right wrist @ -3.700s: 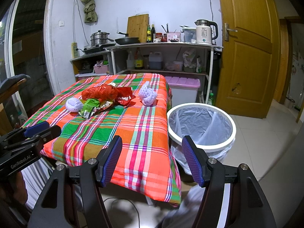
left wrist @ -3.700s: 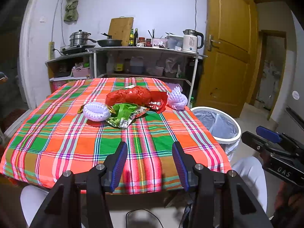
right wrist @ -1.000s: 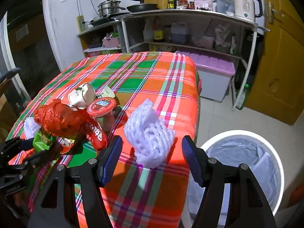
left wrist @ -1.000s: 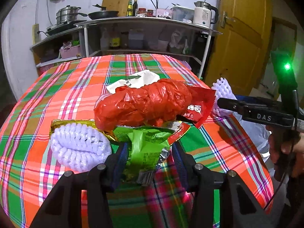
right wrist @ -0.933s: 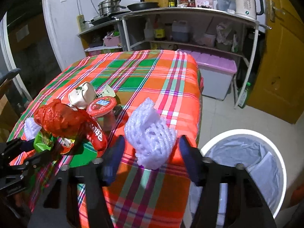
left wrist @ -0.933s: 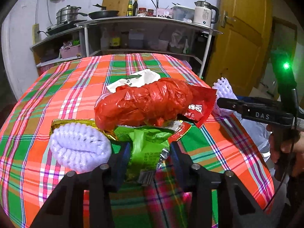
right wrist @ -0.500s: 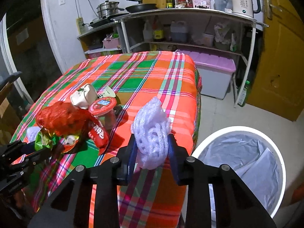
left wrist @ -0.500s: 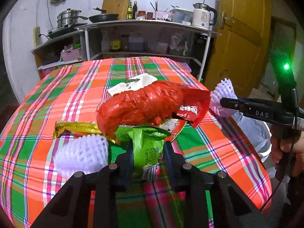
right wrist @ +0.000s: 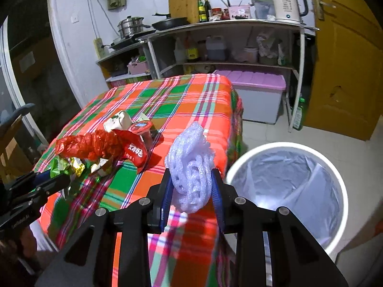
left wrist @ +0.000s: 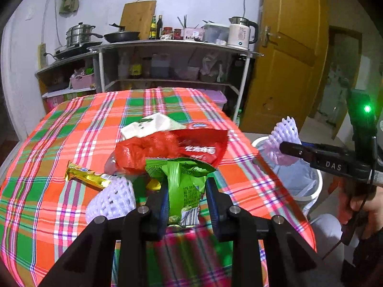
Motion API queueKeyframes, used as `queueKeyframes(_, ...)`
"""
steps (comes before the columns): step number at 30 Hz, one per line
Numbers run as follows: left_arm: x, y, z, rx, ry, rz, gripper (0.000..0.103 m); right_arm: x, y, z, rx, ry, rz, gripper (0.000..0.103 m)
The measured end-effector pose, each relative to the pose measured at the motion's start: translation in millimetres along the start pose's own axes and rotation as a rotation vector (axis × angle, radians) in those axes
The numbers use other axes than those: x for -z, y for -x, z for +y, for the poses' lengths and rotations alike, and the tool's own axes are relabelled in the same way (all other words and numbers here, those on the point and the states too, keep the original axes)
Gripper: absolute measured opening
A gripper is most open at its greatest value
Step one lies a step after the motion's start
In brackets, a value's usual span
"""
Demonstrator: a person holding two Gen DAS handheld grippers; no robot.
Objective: Collect trash
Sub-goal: 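Carry both items over the bin and open both tools to drop them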
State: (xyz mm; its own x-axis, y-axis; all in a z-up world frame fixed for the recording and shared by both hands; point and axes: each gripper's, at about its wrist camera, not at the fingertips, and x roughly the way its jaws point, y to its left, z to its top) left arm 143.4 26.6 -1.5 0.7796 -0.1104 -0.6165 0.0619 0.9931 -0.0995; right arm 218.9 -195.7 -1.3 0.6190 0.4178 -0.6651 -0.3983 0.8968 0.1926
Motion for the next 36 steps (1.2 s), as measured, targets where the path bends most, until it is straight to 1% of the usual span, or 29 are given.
queueKeyframes(9,-10,5,-32,0.06,-0.04,-0.025,0.029,12,28,-26,0.033,-0.057,-0.034,0.032)
queueKeyframes(15,-20,-4,-59,0.115,-0.077,-0.03,0.029,20,39,-51,0.063,-0.102,-0.05,0.032)
queueKeyframes(21,-31,-30,-95,0.193,-0.126,-0.014,0.029,31,42,-80,0.101,-0.156,-0.042,0.032)
queueKeyframes(29,-38,-75,-142,0.312,-0.171,0.037,0.029,48,32,-120,0.145,-0.225,0.009,0.032)
queueKeyframes(36,-38,-106,-165,0.355,-0.193,0.078,0.03,57,18,-138,0.171,-0.246,0.065,0.036)
